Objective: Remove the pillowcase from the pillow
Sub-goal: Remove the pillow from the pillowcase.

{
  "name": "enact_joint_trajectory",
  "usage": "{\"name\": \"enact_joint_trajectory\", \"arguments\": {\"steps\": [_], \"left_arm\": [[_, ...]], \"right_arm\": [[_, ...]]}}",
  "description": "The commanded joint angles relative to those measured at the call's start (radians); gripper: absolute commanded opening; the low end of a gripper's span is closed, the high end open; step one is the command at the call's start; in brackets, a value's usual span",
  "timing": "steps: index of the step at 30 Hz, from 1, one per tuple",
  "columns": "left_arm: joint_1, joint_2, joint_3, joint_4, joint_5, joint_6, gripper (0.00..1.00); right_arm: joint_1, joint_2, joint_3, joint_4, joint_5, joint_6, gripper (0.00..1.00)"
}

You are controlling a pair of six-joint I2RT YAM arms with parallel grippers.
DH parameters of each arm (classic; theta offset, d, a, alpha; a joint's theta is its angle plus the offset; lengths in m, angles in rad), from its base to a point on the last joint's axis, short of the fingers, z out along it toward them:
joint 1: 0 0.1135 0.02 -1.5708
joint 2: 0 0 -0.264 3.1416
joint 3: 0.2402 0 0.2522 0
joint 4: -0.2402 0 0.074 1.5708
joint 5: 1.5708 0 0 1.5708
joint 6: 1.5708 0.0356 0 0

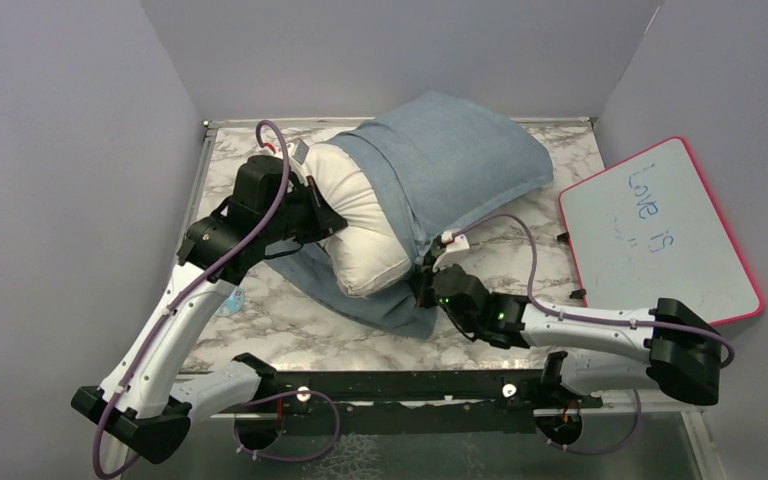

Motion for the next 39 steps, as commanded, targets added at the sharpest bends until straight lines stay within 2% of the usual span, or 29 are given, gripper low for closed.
{"name": "enact_joint_trajectory", "arguments": {"steps": [1, 5, 10, 12, 15, 18, 20, 22, 24, 26, 29, 32, 36, 39], "left_arm": [[0.008, -0.053, 0.124, 0.075, -0.114, 0.05, 0.0], [0.008, -0.078, 0.122, 0.044, -0.143, 0.051, 0.0], [0.008, -0.101, 0.094, 0.032, -0.164, 0.055, 0.0], [0.008, -0.103, 0.06, 0.034, -0.153, 0.054, 0.0], [0.008, -0.111, 0.0, 0.045, -0.106, 0.046, 0.0], [0.008, -0.133, -0.066, 0.061, -0.112, 0.027, 0.0], [0.008, -0.152, -0.103, 0.073, -0.119, 0.008, 0.0], [0.008, -0.165, -0.133, 0.097, -0.11, -0.015, 0.0], [0.008, -0.167, -0.153, 0.132, -0.081, -0.031, 0.0], [0.008, -0.155, -0.151, 0.159, -0.056, -0.044, 0.0], [0.008, -0.122, -0.107, 0.188, -0.012, -0.045, 0.0], [0.008, -0.088, -0.023, 0.201, 0.011, -0.036, 0.0], [0.008, -0.052, 0.064, 0.205, 0.02, -0.033, 0.0], [0.008, -0.033, 0.091, 0.217, 0.055, -0.047, 0.0]], "right_arm": [[-0.158, 0.027, 0.028, -0.289, 0.063, -0.006, 0.01], [-0.215, 0.016, 0.023, -0.236, -0.062, -0.039, 0.01], [-0.215, -0.002, 0.05, -0.258, -0.11, -0.022, 0.02], [-0.215, -0.036, 0.048, -0.232, -0.177, -0.049, 0.11], [-0.216, -0.091, 0.051, -0.204, -0.288, -0.096, 0.38], [-0.215, -0.135, 0.078, -0.243, -0.346, -0.11, 0.61], [-0.216, -0.164, 0.088, -0.24, -0.433, -0.133, 0.67], [-0.215, -0.19, 0.075, -0.175, -0.598, -0.176, 0.7], [-0.215, -0.197, 0.035, -0.042, -0.766, -0.212, 0.74], [-0.213, -0.179, -0.026, 0.099, -0.838, -0.192, 0.79], [-0.199, -0.135, -0.135, 0.336, -0.811, -0.203, 0.8], [-0.199, -0.086, -0.2, 0.523, -0.744, -0.313, 0.81], [-0.198, -0.005, -0.142, 0.545, -0.692, -0.456, 0.83], [-0.199, 0.049, -0.12, 0.603, -0.584, -0.454, 0.84]]}}
